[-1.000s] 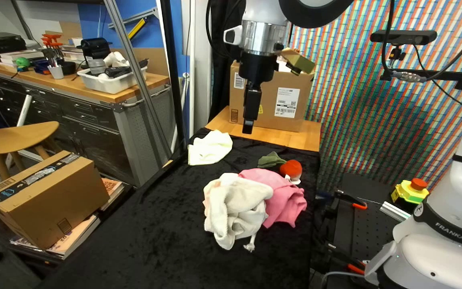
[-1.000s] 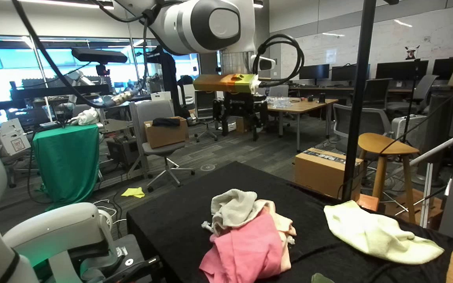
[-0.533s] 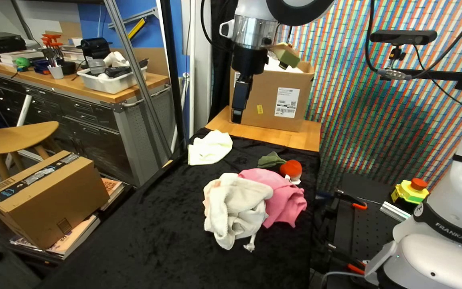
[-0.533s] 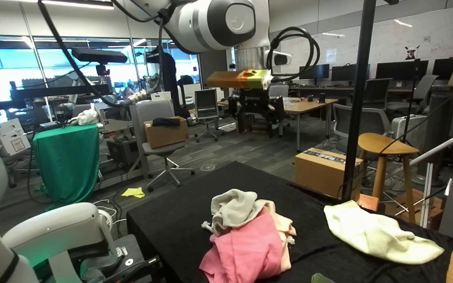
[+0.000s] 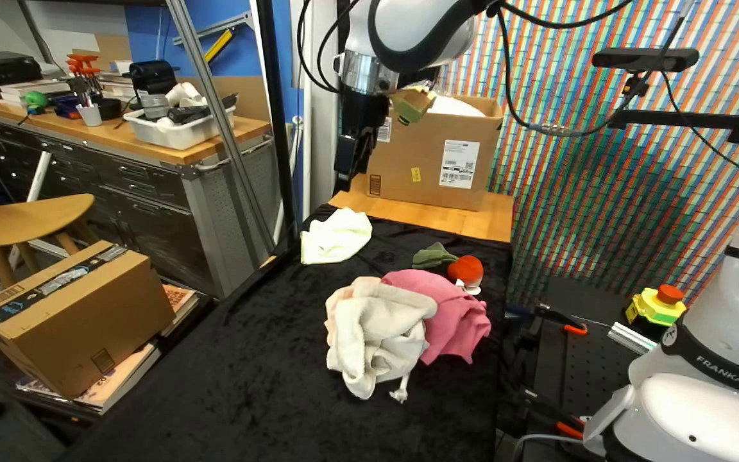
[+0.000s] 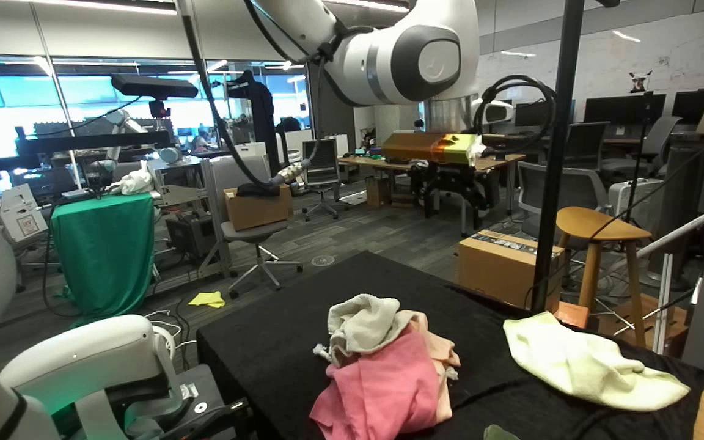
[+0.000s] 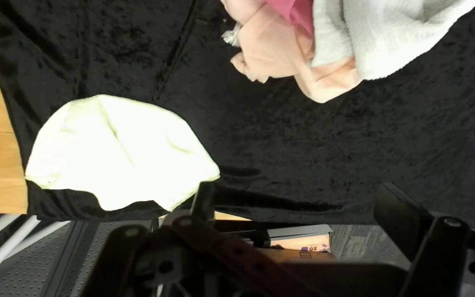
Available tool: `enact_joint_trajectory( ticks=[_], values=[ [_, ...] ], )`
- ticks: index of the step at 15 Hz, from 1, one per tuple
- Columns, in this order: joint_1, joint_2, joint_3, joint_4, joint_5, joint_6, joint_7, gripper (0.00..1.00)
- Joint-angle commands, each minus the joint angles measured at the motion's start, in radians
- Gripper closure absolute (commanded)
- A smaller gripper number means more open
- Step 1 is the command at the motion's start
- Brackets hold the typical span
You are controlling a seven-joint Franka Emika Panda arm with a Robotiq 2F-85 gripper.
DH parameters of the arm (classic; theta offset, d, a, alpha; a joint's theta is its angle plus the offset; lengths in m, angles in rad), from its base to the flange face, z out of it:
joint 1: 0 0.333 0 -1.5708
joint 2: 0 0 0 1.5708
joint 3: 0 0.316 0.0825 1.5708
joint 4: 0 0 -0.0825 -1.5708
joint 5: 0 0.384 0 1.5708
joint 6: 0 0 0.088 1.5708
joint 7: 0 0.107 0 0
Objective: Pile up all the objects on the table.
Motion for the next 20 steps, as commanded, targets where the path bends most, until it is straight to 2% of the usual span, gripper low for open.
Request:
enact_joint_trajectory(
  ticks=[1, 8, 12, 18, 20],
  values=[
    [-0.027, 0.127, -0.006, 0.119, 0.025, 0.041, 0.012, 0.00],
    [-0.054, 0.314, -0.035, 0.261, -0.020, 0.099, 0.094, 0.00],
    [-0.035, 0.422, -0.087, 0.361, -0.070, 0.136, 0.248, 0.00],
    [-0.030, 0.561, -0.138, 0.486, -0.049, 0.163, 0.454, 0.00],
    [-0.014, 0.601, -0.175, 0.509, -0.064, 0.192, 0.538, 0.00]
  ],
)
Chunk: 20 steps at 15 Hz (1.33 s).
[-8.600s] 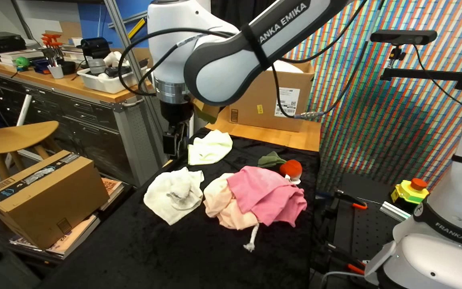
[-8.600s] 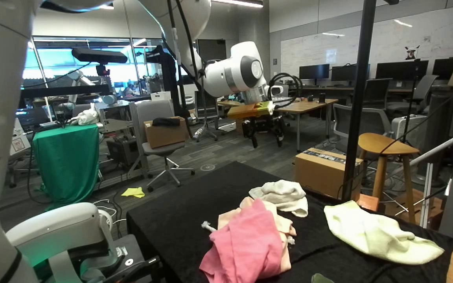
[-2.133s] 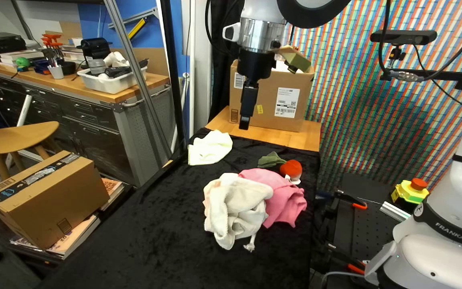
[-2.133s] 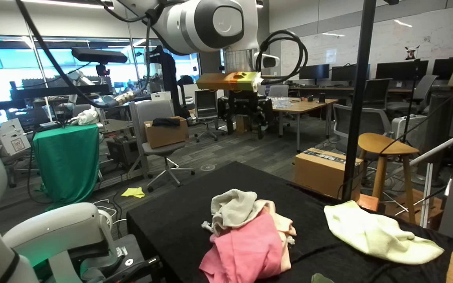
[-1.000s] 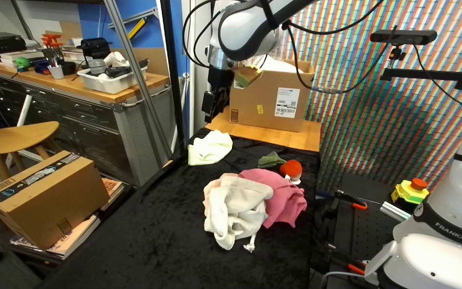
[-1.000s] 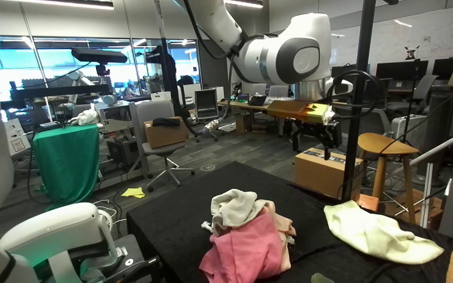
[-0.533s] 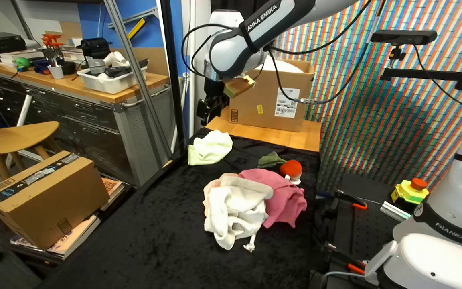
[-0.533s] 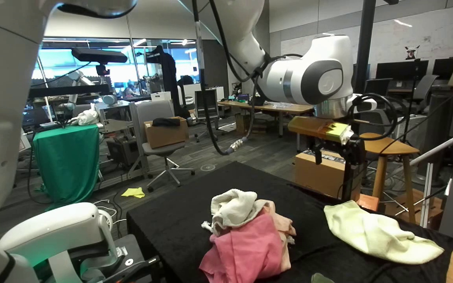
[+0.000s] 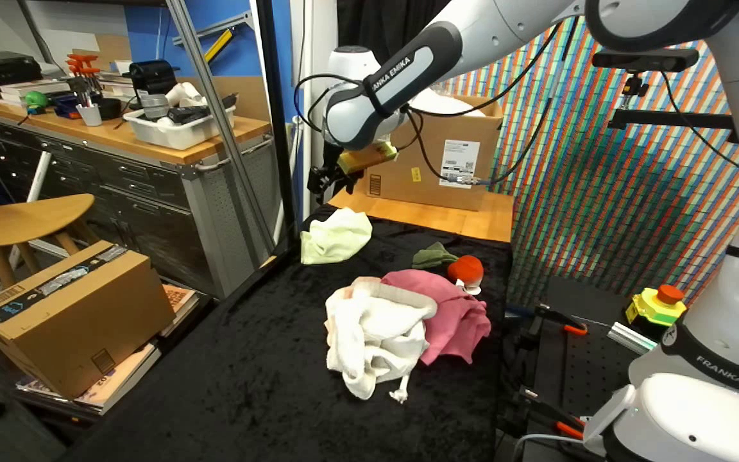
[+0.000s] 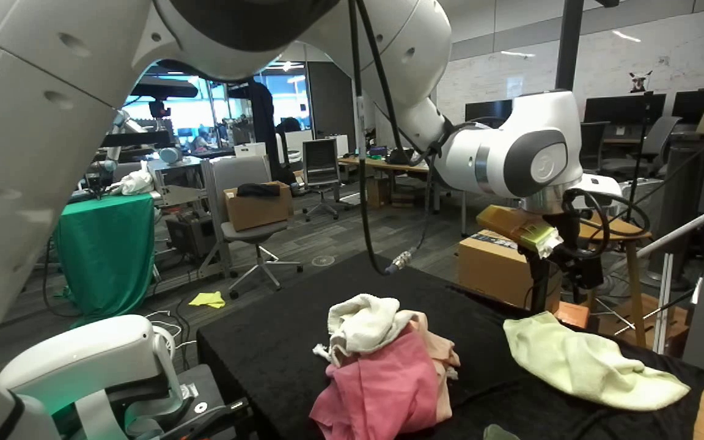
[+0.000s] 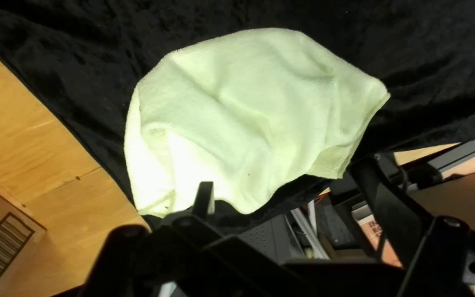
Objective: Pile up all the objects on the table.
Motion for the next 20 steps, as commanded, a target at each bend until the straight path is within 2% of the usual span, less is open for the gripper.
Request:
enact_joint_trajectory(
  ticks=[1, 6, 8, 16, 20],
  values=[
    [0.035, 0.085, -0.062, 0.082, -0.016, 0.041, 0.138, 0.00],
    [0.130, 0.169, -0.204, 0.113, -0.113, 0.079, 0.340, 0.00],
    [0.146, 0.199, -0.227, 0.130, -0.121, 0.064, 0.390, 0.00],
    [0.140, 0.293, -0.227, 0.183, -0.108, 0.053, 0.473, 0.00],
    [0.128, 0.332, -0.217, 0.212, -0.088, 0.100, 0.510, 0.00]
  ],
)
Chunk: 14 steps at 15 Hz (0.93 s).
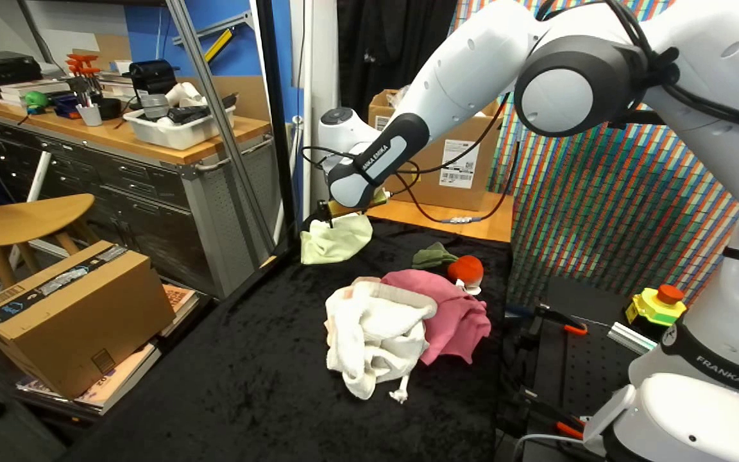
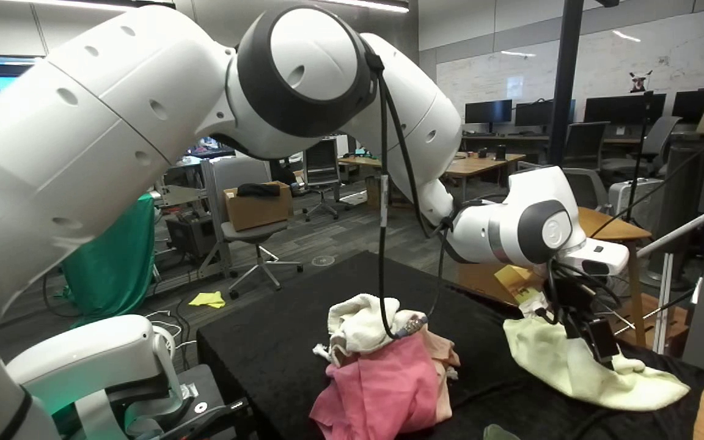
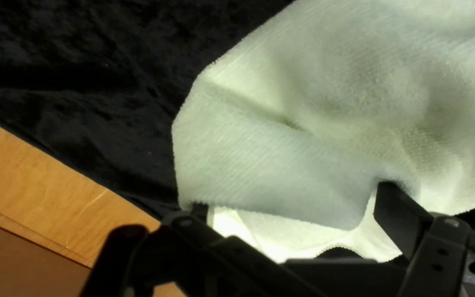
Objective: Pile up all the objects on the table.
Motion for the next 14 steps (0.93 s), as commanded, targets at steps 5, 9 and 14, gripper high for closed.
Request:
enact_joint_trajectory(
  ticks=[5, 9, 14],
  values=[
    [0.011, 0.029, -0.006, 0.009, -0.002, 0.017, 0.050, 0.00],
    [0.040, -0.017, -0.007, -0.101, -0.011, 0.017, 0.045, 0.00],
    [0.081, -0.040, -0.018, -0.212, -0.022, 0.058, 0.055, 0.00]
  ],
)
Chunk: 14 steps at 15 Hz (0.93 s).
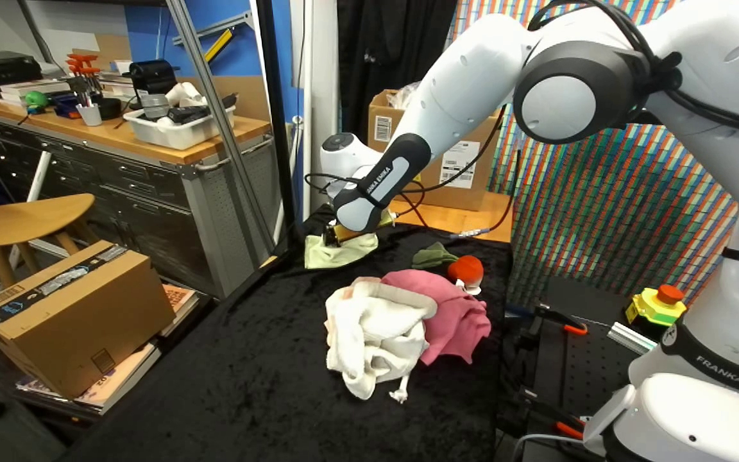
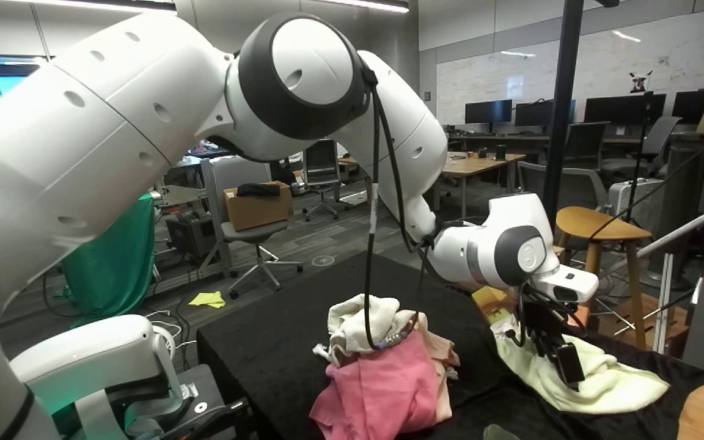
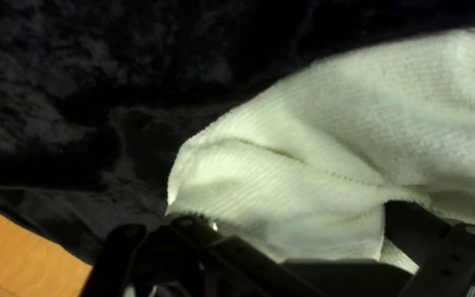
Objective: Pile up all the objects on the table.
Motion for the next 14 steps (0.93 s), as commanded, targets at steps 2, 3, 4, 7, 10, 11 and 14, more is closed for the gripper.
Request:
enact_joint_trajectory(
  ticks=[2, 3, 4, 7, 10, 11, 14],
  values=[
    [0.049, -0.055, -0.023, -0.135, -0.024, 0.056, 0.027, 0.27],
    [0.037, -0.051, -0.013, -0.017, -0.013, -0.056, 0.003, 0.34],
    [0.045, -0.057, -0.020, -0.016, -0.018, -0.059, 0.010, 0.42],
    [0.054, -0.080, -0.026, 0.015, -0.041, -0.075, 0.021, 0.65],
    [0.071, -0.126, -0.033, 0.011, -0.075, -0.083, 0.026, 0.88],
    [0.073, -0.145, -0.028, 0.002, -0.085, -0.082, 0.017, 0.90],
    [0.060, -0.228, 0.022, -0.045, -0.085, -0.101, -0.040, 0.93]
  ],
)
